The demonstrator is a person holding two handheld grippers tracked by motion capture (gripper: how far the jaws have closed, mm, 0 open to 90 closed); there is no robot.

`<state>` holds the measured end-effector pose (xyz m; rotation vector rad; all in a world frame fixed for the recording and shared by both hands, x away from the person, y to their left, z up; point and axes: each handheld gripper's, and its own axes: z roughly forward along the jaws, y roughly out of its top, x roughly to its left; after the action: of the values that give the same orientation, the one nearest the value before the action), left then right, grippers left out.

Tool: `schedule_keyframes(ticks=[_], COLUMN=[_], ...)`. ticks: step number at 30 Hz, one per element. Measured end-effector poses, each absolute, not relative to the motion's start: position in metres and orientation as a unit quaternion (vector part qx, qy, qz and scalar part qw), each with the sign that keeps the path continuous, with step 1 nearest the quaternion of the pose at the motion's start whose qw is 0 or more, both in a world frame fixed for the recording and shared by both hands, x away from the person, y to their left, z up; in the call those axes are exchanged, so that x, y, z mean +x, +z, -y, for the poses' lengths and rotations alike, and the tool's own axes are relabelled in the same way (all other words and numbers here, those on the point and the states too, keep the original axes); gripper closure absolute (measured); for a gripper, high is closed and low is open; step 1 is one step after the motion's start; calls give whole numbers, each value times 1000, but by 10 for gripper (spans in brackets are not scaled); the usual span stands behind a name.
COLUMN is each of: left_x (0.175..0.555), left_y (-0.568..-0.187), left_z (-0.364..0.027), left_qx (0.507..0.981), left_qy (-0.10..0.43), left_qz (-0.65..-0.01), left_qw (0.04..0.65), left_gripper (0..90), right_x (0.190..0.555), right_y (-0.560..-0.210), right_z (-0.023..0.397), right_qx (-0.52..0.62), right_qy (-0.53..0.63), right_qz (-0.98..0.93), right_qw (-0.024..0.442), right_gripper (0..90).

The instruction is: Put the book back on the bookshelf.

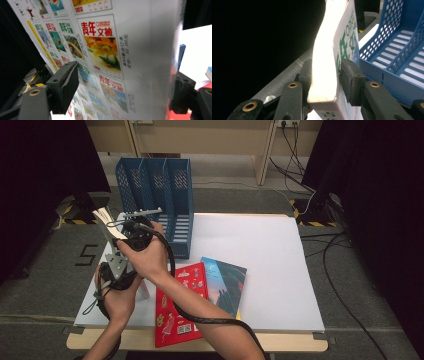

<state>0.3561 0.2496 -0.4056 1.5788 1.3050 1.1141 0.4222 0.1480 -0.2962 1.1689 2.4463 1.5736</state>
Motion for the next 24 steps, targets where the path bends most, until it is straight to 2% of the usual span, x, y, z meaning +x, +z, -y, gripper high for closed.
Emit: schedule_keyframes(ticks=[6,11,16,20,22,24], left_x=[349,341,329,323,322,322], left_y=[-406,-405,-403,-402,-402,-401], left_z=[-252,-259,-268,-275,-281,-289], left_qx=[618,609,615,617,612,605], left_qy=[428,416,414,407,405,390], left_qz=[-518,-527,-533,-539,-544,-552], left_qw=[408,421,408,404,407,421], left_gripper=[376,440,507,599,668,698], right_x=[422,415,406,401,400,399], right_y=[-294,-292,-292,-291,-289,-286], right_z=[-152,-160,-169,-173,-174,-173], right_qx=[360,339,325,319,311,305], right_qy=[496,489,493,495,501,506], right_qz=[-790,-803,-807,-809,-807,-807], right_qw=[11,24,15,8,-1,-22], right_gripper=[602,556,491,436,440,506])
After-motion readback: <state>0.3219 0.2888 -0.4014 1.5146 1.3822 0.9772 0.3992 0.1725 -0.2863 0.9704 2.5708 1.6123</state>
